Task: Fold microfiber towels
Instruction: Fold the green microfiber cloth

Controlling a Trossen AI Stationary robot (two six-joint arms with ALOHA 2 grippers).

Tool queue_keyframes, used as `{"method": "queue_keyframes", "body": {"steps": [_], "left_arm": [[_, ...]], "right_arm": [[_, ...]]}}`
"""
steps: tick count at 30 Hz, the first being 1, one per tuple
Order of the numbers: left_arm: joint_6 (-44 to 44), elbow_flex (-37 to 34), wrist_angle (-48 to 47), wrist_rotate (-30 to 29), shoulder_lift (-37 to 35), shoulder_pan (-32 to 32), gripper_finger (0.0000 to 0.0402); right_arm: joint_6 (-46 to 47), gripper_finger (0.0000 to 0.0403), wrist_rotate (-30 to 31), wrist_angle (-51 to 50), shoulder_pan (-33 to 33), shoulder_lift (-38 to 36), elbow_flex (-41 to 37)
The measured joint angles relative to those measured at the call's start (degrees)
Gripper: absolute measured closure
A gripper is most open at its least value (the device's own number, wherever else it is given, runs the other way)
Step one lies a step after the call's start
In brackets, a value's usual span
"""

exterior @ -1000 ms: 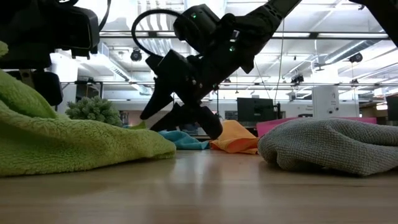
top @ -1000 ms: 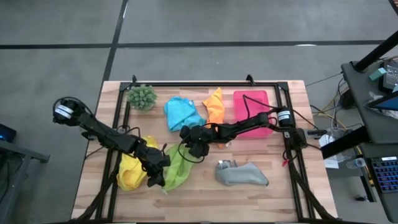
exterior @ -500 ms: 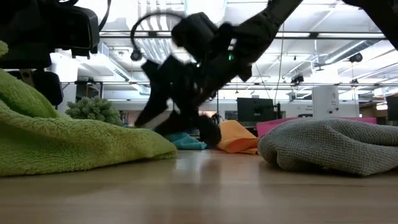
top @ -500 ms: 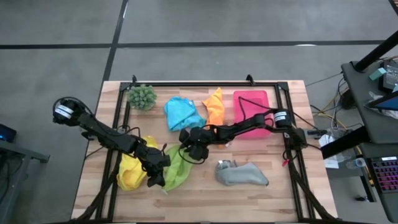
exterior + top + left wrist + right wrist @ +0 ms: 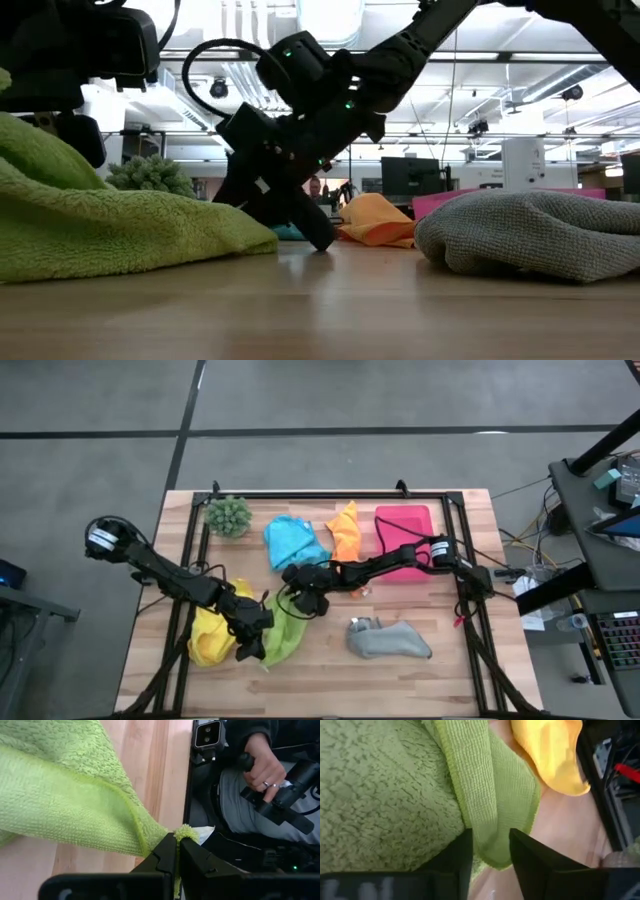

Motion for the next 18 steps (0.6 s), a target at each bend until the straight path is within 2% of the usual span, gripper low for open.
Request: {"method": "queue_keyframes", "body": {"steps": [3,5,9,13,18], "left_arm": [[-0.02,0.00,-0.02,0.00,0.00,0.00,0.0401],[-0.04,0.00,-0.02,0.00,0.00,0.00,0.0401],[-0.07,0.00,-0.02,-0.11,0.00,0.00,0.0401],[0.38,0.00,-0.07,-0.44,0.00,0.00,0.0401],[2.63,0.00,-0.04,-0.64,0.00,0.00,0.0401]], "right_arm": [[2.41,0.0370,0.32,-1.95,-0.23,0.05,0.93],[5.81,0.0385,0.38,-2.25,-0.25,-0.08,1.52],[14.78,0.0393,0.42,-5.03,-0.20,-3.29,2.24],[30.52,0.0393,0.22,-8.01,-0.56,-7.26,2.35],[41.81,0.0358,-1.38,-12.07,-1.46,-8.43,2.20]]}}
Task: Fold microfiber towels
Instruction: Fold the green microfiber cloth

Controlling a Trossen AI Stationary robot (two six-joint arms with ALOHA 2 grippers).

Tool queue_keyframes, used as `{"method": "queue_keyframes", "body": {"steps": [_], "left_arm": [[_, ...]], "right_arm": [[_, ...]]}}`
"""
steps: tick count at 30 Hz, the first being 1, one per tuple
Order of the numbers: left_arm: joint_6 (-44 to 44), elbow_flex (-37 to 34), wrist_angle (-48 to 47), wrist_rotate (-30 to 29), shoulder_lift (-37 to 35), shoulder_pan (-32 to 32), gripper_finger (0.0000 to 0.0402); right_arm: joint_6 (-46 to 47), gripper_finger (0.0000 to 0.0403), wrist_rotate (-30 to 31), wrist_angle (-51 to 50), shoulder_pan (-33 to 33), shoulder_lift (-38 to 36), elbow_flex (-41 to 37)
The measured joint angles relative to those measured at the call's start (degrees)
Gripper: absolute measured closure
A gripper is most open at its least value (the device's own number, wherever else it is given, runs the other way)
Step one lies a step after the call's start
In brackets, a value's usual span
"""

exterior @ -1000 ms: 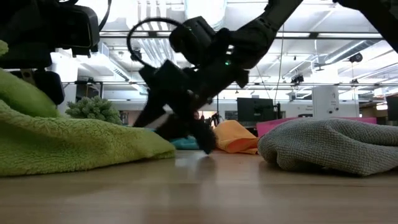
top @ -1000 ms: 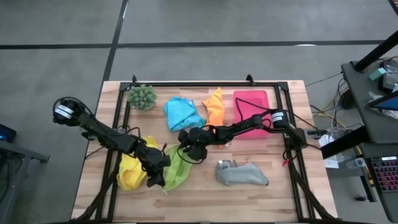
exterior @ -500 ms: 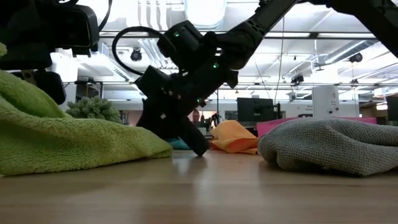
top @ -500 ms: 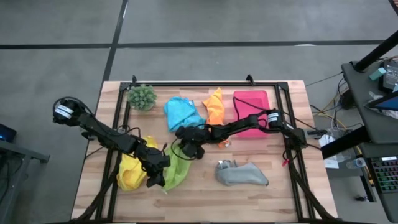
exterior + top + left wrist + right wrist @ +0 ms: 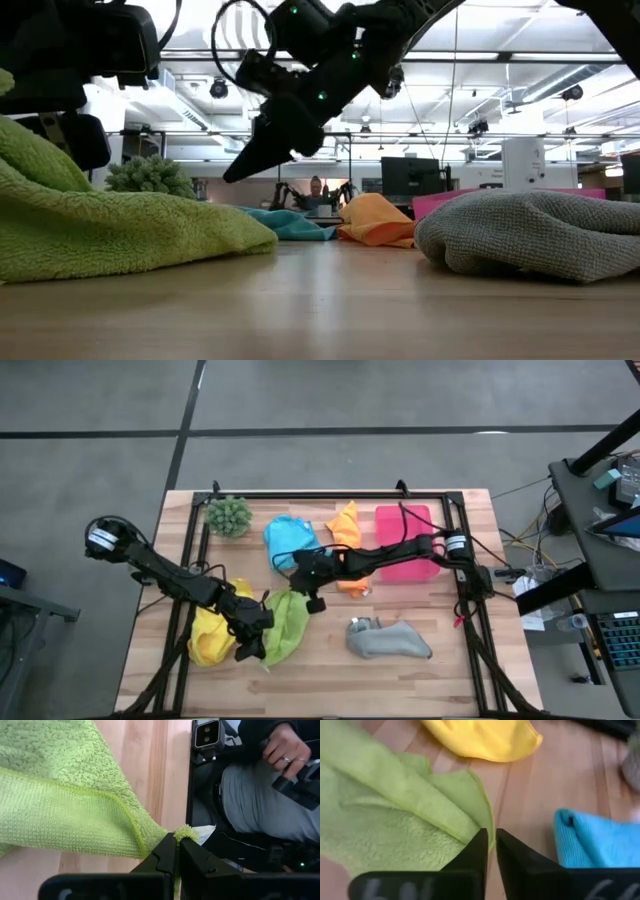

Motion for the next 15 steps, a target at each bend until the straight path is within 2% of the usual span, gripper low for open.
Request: {"method": "queue_keyframes", "body": {"steps": [8,11,15], "left_arm": [[0.46,0.00,-0.02,-0.77,0.00,-0.04,0.0401],[0.45,0.00,-0.02,-1.00,0.00,-0.04,0.0401],[0.45,0.02,-0.08,-1.00,0.00,-0.04,0.0401]], "right_arm": [[9.73,0.0250,-0.21,5.01,-0.03,3.19,-0.04],[12.25,0.0230,-0.16,6.96,-0.49,4.68,-0.04],[15.70,0.0227,-0.19,9.03,-1.15,7.10,-0.07]]}}
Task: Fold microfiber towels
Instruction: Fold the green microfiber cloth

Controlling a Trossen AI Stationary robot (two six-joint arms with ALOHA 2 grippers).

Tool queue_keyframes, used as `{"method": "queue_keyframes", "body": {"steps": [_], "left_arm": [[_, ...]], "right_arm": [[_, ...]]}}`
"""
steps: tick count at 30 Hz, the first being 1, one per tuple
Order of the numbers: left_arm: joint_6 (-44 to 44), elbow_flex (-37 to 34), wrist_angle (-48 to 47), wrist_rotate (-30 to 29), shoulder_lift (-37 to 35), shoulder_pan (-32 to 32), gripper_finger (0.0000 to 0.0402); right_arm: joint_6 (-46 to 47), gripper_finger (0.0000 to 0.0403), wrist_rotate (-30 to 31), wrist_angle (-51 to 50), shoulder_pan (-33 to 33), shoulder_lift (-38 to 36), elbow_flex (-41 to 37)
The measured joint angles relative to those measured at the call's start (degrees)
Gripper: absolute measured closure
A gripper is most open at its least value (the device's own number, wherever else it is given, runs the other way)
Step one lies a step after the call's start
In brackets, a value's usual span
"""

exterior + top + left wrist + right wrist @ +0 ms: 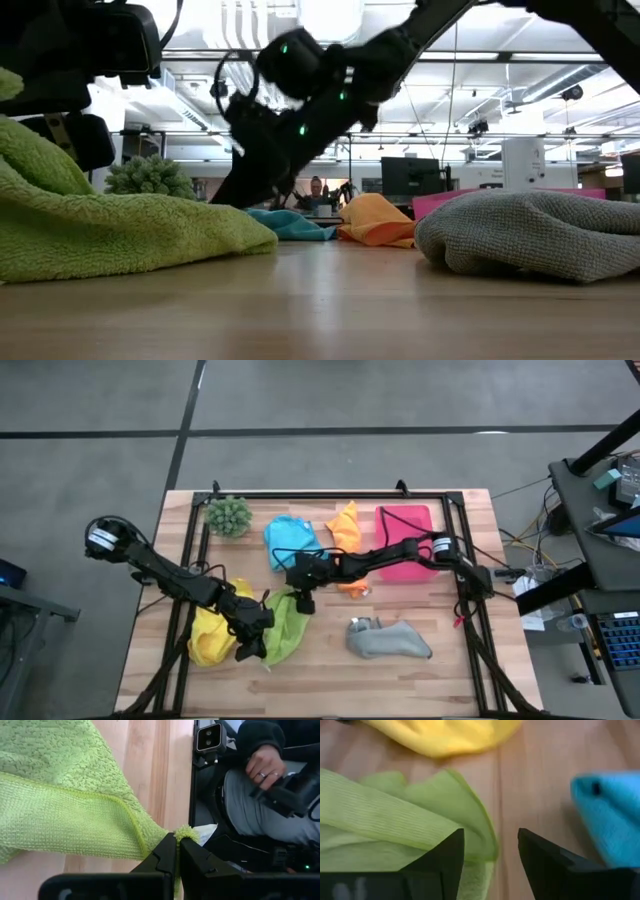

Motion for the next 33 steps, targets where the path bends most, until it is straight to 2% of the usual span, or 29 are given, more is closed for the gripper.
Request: {"method": "queue_keyframes", "body": {"steps": [6,8,12,13,20,26,30,33], "left_arm": [[0.00,0.00,0.05,0.00,0.00,0.00,0.0402],[0.00,-0.01,0.04,-0.02,0.00,0.00,0.0402],[0.00,0.00,0.05,-0.17,0.00,0.00,0.0402],[-0.02,0.00,0.03,-0.28,0.00,0.00,0.0402],[-0.55,0.10,-0.11,-1.07,-1.24,0.00,0.0402],[-0.50,1.58,0.07,-1.70,-6.64,-0.02,0.0402],[1.20,2.65,-0.46,-5.09,-11.66,0.02,0.0402],[2.80,3.41,-4.82,-7.58,-15.49,0.11,0.0402]], "right_arm": [[0.83,0.0258,-0.84,1.42,0.01,1.62,-0.02],[0.79,0.0288,-2.47,1.17,0.01,1.65,-0.02],[0.29,0.0375,-6.31,1.17,-0.01,1.01,0.22],[0.09,0.0383,-6.94,1.15,-0.01,0.83,0.26],[-1.38,0.0394,-7.52,-3.34,0.03,-4.26,0.26],[-5.05,0.0394,-7.53,-11.77,0.28,-14.90,-0.24],[-6.14,0.0394,-7.54,-16.34,0.53,-22.80,-0.85],[-5.70,0.0394,-7.61,-18.51,0.66,-28.31,-1.69]]}}
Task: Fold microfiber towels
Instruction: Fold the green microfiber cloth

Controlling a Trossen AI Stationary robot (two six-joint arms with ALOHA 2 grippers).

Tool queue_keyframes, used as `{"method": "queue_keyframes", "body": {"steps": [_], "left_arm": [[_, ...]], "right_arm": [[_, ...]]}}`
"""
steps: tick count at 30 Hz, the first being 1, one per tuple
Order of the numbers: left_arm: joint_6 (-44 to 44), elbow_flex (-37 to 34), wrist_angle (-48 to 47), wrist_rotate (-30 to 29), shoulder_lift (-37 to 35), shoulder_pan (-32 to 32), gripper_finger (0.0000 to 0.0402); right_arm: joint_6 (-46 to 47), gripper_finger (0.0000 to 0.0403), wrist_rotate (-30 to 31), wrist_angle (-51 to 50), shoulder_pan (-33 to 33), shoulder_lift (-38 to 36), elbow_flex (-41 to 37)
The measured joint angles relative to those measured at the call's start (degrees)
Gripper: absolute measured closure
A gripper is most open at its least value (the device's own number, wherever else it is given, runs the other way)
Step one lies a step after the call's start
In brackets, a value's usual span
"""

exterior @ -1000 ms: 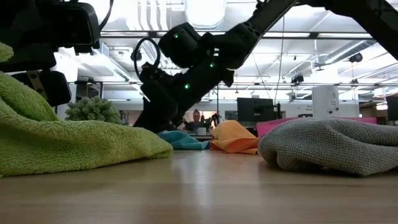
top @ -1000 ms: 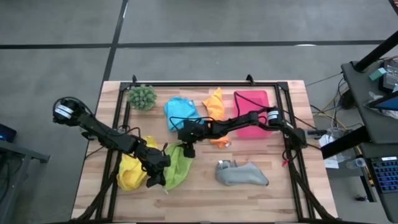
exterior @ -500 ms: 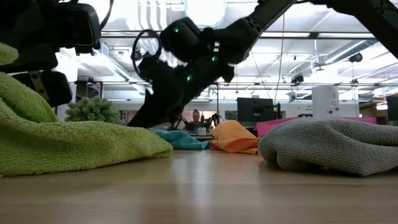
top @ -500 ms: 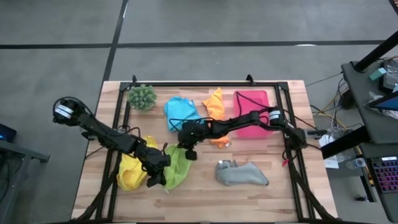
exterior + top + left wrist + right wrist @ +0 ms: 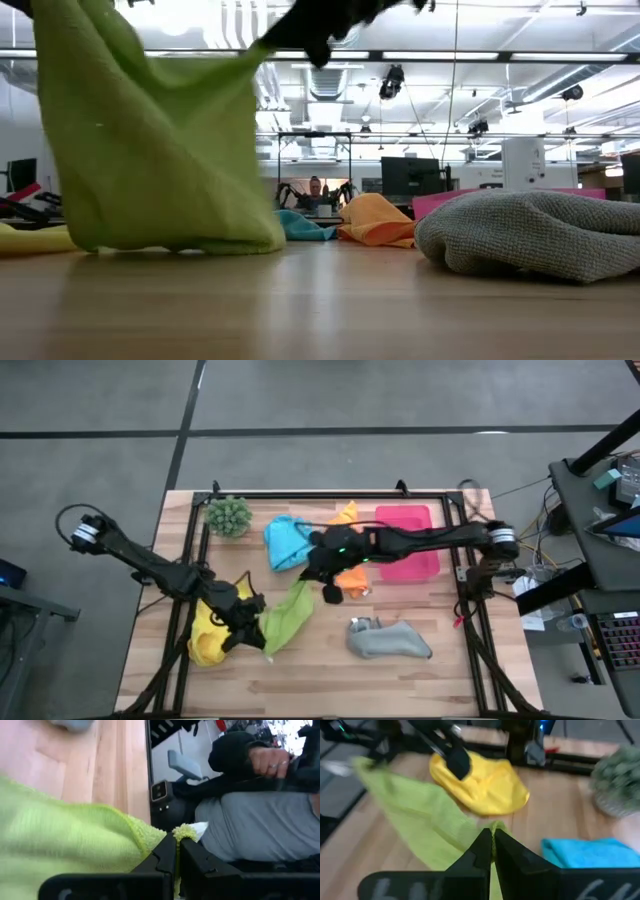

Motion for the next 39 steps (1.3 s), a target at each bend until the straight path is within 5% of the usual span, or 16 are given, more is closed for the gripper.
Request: {"method": "queue_keyframes", "body": {"steps": [7,14,18,30,39], "left_arm": [[3.69,3.44,-14.69,-12.04,-8.02,0.79,0.0402],[10.92,6.36,-17.46,-28.70,-13.76,1.20,0.0402],[15.99,8.78,-20.91,-33.03,-16.17,1.31,0.0402],[19.29,10.90,-35.09,-31.46,-19.78,1.51,0.0402],[17.80,9.18,-33.71,-24.02,-8.85,1.46,0.0402]], "right_arm": [[1.51,0.0394,-0.08,-5.00,0.89,-8.96,-1.21],[1.53,0.0394,-1.40,-9.48,1.40,-12.60,-1.26],[1.42,0.0394,0.78,-9.42,1.29,-13.48,-1.26],[5.89,0.0394,3.54,-13.95,1.07,-16.04,-1.57],[8.75,0.0394,3.19,-15.68,8.33,-12.18,-6.79]]}}
